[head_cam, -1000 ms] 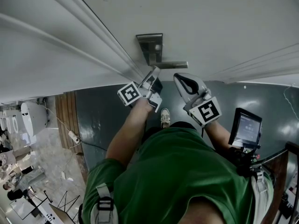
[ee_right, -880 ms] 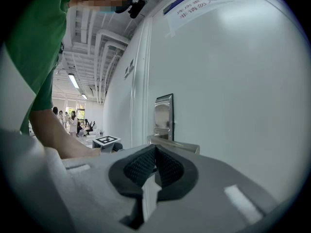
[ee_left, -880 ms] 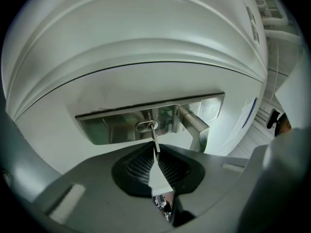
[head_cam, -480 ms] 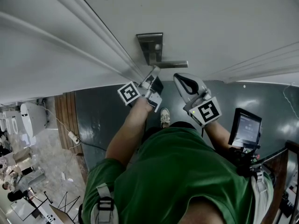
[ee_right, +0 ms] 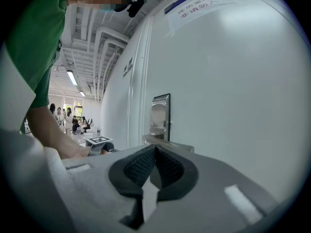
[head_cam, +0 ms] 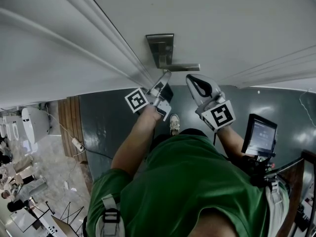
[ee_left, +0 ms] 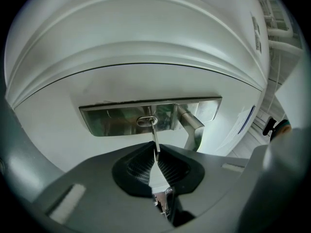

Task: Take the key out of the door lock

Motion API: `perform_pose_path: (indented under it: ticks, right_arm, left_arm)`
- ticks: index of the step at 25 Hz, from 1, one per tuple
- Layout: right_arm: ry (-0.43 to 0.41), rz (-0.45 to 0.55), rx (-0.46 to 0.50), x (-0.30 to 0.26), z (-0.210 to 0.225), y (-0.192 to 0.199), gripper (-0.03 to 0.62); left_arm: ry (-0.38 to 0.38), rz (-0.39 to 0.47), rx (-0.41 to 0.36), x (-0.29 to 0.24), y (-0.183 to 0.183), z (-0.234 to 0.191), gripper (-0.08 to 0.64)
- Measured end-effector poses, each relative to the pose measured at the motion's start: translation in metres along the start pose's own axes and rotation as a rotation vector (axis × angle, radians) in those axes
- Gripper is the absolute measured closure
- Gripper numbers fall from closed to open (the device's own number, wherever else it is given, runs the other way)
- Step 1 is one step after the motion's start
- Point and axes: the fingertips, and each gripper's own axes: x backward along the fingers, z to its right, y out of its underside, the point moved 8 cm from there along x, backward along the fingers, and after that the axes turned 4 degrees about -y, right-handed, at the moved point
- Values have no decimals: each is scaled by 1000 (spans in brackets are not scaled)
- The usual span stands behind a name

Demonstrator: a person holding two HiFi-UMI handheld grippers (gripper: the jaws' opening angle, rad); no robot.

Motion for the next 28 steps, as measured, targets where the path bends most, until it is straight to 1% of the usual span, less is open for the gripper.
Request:
perform_pose_path:
  ticks: [6, 8, 10, 13, 14, 17, 20, 23, 28]
  right_arm:
    - [24, -7, 24, 0, 5, -2, 591]
    - [33, -13, 62, 1, 4, -8, 589]
    - [44, -23, 126, 3, 4, -11, 587]
    - [59, -51, 212, 3, 7, -13, 508]
    - [62, -63, 242, 3, 8, -13, 491]
    - [62, -92, 326, 1, 7, -12, 476]
    - [64, -100, 383, -1, 3, -12, 445]
    - [76, -97, 412, -3, 4, -14, 410]
    - [67, -111, 431, -3, 10, -13, 405]
  left_arm:
    - [-2, -3, 3, 1, 0, 0, 537]
    - [-2, -6, 0, 1, -1, 0, 537]
    - [-2, -9, -4, 2, -1, 0, 537]
    - [2, -10, -2, 1, 0, 1, 537]
    - [1, -10, -1, 1, 0, 1, 537]
    - [2, -9, 3, 1, 1, 1, 537]
    - [2, -8, 5, 1, 1, 2, 537]
    - [1, -15, 13, 6, 4, 2, 537]
    - [-2, -15, -4, 22, 12, -2, 538]
